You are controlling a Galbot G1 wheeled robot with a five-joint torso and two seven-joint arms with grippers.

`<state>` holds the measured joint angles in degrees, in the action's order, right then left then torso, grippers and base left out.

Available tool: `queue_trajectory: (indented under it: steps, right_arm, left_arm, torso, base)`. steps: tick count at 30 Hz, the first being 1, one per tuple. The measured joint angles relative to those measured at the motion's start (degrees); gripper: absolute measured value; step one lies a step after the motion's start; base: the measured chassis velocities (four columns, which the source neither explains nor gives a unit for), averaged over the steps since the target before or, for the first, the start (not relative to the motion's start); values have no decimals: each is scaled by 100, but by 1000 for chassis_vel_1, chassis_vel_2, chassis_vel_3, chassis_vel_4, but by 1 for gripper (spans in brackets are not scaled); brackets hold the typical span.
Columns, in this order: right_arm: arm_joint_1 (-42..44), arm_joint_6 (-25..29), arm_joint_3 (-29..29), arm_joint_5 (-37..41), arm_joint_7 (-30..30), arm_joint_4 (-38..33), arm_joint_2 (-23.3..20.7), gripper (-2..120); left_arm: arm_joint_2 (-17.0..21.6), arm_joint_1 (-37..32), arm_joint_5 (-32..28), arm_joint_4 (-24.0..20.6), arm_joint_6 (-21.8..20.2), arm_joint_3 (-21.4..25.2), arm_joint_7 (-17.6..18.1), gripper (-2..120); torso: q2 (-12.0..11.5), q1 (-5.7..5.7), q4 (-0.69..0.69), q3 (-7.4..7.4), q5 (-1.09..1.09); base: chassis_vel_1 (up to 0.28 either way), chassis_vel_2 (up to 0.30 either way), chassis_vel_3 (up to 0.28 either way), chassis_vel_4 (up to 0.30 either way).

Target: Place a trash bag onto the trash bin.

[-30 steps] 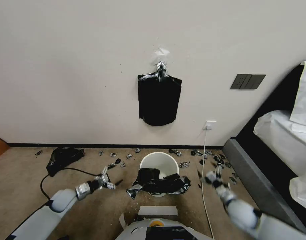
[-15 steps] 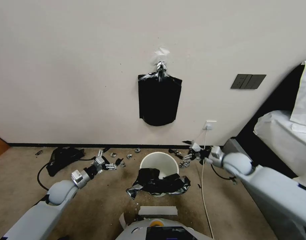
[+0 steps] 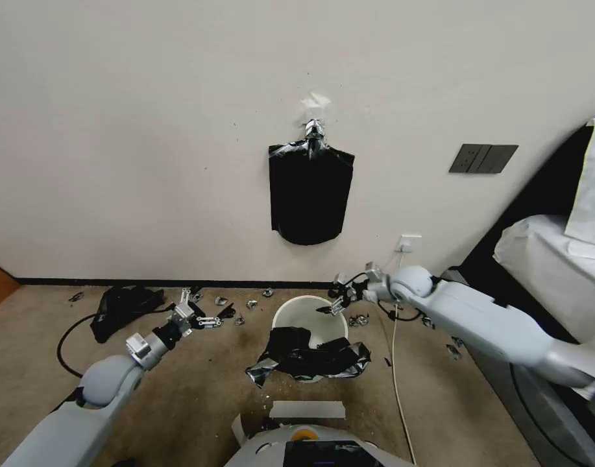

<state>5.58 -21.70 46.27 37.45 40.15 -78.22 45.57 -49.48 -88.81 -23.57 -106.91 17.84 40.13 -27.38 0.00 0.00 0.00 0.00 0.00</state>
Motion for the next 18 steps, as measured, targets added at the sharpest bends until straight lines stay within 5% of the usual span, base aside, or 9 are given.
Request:
queue_trajectory:
  steps: [9, 18]
  right_arm:
    - [-196, -1, 450, -280, 35, 467, 545, 98]
    - [-315, 23, 631, -509, 181, 703, 721, 68]
  left_arm:
    - [-139, -152, 58, -5, 49, 139, -20, 100]
    - [-236, -215, 161, 0, 139, 190, -26, 100]
  torso:
    - [0, 0, 0, 0, 0]
    - [0, 0, -1, 0, 0]
  base:
    - [0, 0, 0, 0]
    - [0, 0, 0, 0]
